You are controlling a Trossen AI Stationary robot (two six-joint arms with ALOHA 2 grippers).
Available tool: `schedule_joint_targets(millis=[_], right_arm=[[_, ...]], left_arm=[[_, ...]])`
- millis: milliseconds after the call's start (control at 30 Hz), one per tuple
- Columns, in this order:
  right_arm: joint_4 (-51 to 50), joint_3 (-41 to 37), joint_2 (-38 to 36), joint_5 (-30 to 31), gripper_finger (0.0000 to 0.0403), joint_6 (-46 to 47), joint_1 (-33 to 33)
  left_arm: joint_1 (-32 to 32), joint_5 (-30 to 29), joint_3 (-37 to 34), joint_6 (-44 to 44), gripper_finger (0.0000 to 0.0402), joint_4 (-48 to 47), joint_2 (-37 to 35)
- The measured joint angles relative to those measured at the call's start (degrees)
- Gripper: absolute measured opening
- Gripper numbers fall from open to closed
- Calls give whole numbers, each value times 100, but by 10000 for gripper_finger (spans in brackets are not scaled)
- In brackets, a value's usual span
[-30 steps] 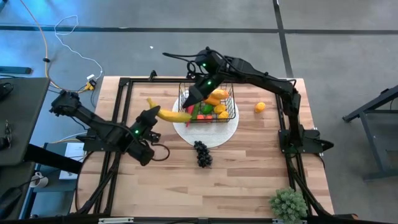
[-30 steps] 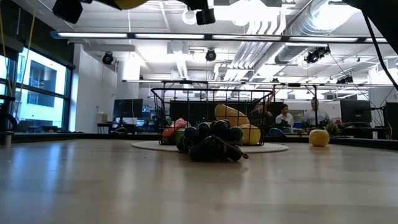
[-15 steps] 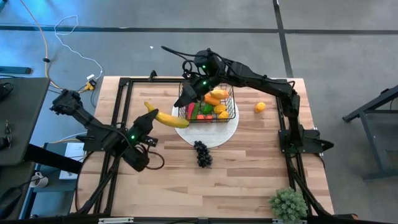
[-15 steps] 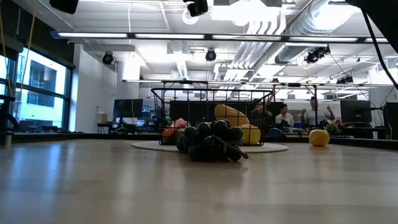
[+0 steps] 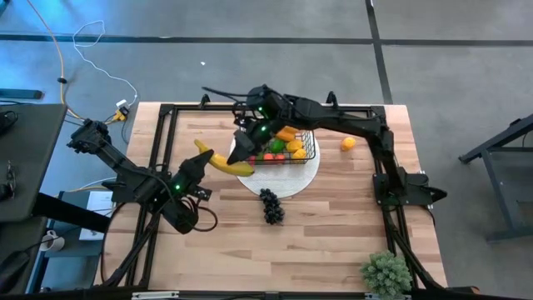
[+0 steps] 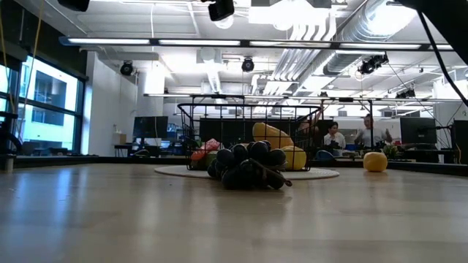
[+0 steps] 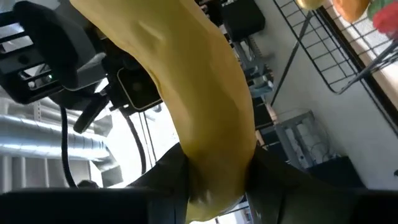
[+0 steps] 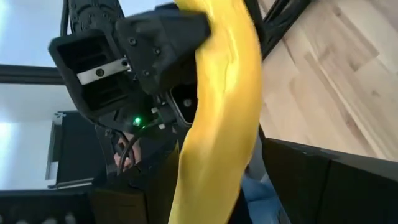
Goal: Build produce basket
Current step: Put the yellow banana into the wire basket
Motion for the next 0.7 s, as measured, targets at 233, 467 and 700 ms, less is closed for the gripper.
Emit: schedule_joint_targets(millis=[233, 467, 700], right_arm=[[368, 0, 173, -350, 212, 316, 28], [495, 0, 321, -579, 208, 512, 65], [540, 2, 400, -738, 154, 637, 108]], left_arm=[[0, -5, 0, 72, 104, 0, -1], [1, 37, -2, 87, 106, -7, 2], [0, 65, -4, 94, 108, -17, 3]])
